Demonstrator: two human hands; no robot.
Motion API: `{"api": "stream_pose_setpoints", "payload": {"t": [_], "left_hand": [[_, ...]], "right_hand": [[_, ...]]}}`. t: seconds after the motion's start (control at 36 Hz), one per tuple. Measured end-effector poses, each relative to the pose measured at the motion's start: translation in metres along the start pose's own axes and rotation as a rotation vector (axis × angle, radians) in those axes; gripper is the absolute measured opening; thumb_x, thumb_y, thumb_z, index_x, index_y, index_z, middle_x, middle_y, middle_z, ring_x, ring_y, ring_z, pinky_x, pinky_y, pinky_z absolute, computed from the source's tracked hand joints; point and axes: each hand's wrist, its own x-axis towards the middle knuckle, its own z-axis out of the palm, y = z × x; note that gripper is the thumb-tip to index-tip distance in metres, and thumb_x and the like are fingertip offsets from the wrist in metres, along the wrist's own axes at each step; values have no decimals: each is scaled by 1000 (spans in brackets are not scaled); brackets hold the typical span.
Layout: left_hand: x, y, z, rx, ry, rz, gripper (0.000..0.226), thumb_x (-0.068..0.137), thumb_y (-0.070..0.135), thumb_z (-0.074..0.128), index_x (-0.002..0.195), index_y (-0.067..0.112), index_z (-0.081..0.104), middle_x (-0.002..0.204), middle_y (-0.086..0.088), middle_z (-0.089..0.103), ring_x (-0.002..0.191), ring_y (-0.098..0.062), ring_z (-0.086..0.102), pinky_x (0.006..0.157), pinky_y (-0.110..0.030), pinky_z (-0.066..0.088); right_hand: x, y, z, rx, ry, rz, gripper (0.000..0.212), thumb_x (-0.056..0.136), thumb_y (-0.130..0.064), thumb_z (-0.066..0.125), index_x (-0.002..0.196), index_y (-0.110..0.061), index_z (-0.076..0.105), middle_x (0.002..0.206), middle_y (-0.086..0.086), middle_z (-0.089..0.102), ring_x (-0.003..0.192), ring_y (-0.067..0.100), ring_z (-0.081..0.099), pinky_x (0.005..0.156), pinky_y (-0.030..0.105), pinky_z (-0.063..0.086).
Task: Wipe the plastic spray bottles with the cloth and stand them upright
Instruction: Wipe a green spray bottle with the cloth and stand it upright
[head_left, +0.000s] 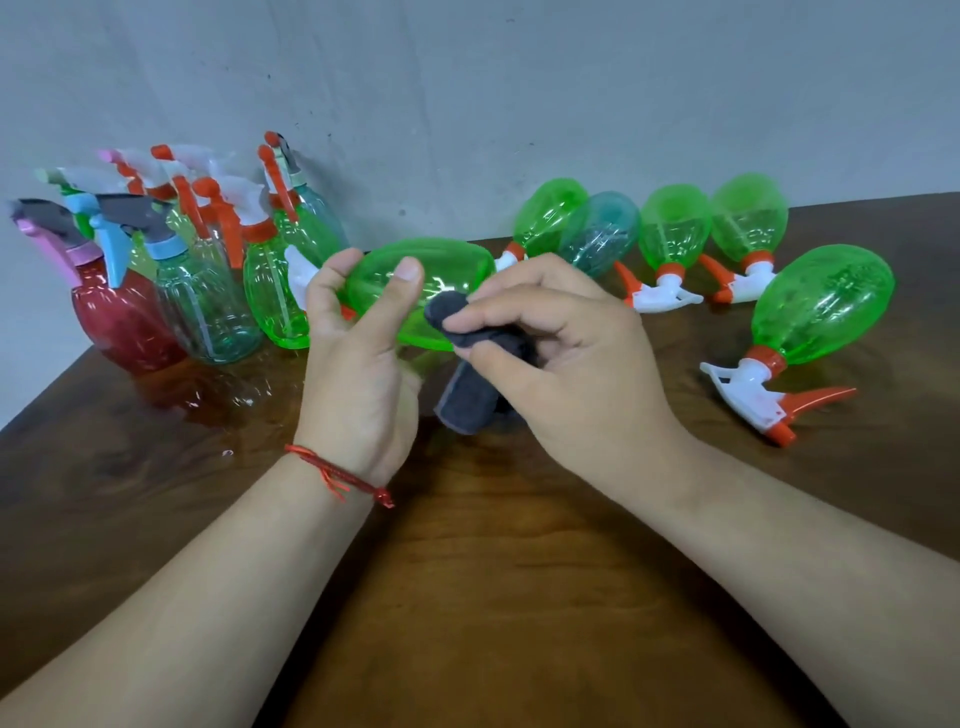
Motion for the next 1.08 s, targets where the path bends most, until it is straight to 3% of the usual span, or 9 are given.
{"api": "stream_pose_setpoints", "payload": {"t": [0.08, 0.25, 0.33, 0.47, 0.67, 0.81, 0.89, 1.0, 1.08], "left_hand": [[-4, -2, 3, 59, -23, 40, 45, 103, 7, 67, 138, 24, 44, 103, -7, 70, 87, -21, 71, 74, -38, 61], [-9, 0, 5, 182, -100, 128, 50, 100, 5, 71, 137, 21, 43, 126, -12, 65, 105, -24, 72, 87, -52, 60], [-10, 5, 4, 167, -172, 93, 49, 98, 10, 69, 138, 23, 43, 132, -12, 63, 114, -28, 70, 93, -55, 58], [-12, 4, 7, 113, -216, 101, 44, 100, 16, 64, 137, 23, 43, 124, -1, 67, 115, -29, 66, 91, -52, 57], [-3, 4, 0, 134, -106, 264, 43, 103, 10, 68, 136, 20, 42, 124, -2, 65, 116, -26, 65, 95, -52, 58], [0, 5, -7, 467, -99, 526, 56, 97, 10, 78, 137, 8, 39, 130, -17, 54, 110, -15, 62, 98, -36, 53], [1, 5, -7, 509, -166, 577, 56, 96, 5, 79, 135, 8, 39, 134, -33, 50, 112, -19, 61, 99, -36, 52], [-2, 1, -4, 520, -268, 518, 55, 96, -1, 75, 135, 6, 37, 127, -8, 53, 112, -13, 62, 100, -34, 52], [0, 0, -8, 476, -271, 450, 54, 99, 5, 75, 138, 9, 38, 128, -12, 56, 115, -22, 62, 105, -49, 53]], "right_hand": [[3, -3, -6, -134, 31, -113, 18, 92, -4, 80, 106, -14, 84, 110, -2, 70, 107, 13, 68, 94, 31, 56], [22, 14, -21, -34, 167, 68, 22, 95, -5, 76, 111, -18, 82, 115, -2, 76, 112, 8, 70, 103, 24, 51], [29, 23, -27, 191, 176, 311, 23, 98, -5, 73, 116, -17, 81, 112, -5, 81, 113, 10, 73, 107, 32, 55], [21, 26, -12, 578, 107, 597, 23, 99, -3, 69, 120, -5, 76, 120, 15, 78, 122, 34, 71, 114, 57, 50], [15, 19, -2, 790, 51, 816, 25, 100, 2, 61, 122, -10, 66, 104, 9, 77, 91, 21, 73, 84, 42, 57], [12, 11, 1, 833, 20, 805, 27, 97, 6, 65, 122, -5, 66, 117, 18, 76, 103, 24, 73, 96, 40, 60], [16, 11, -2, 774, 127, 736, 22, 96, 6, 68, 107, -13, 68, 104, 10, 76, 97, 19, 73, 95, 37, 57], [20, 18, -8, 810, 243, 719, 22, 98, 8, 64, 106, -12, 66, 94, 7, 76, 84, 17, 74, 74, 30, 62], [16, 23, -4, 790, 193, 799, 26, 97, 8, 66, 118, -7, 67, 106, 13, 78, 95, 22, 75, 90, 40, 63]]}}
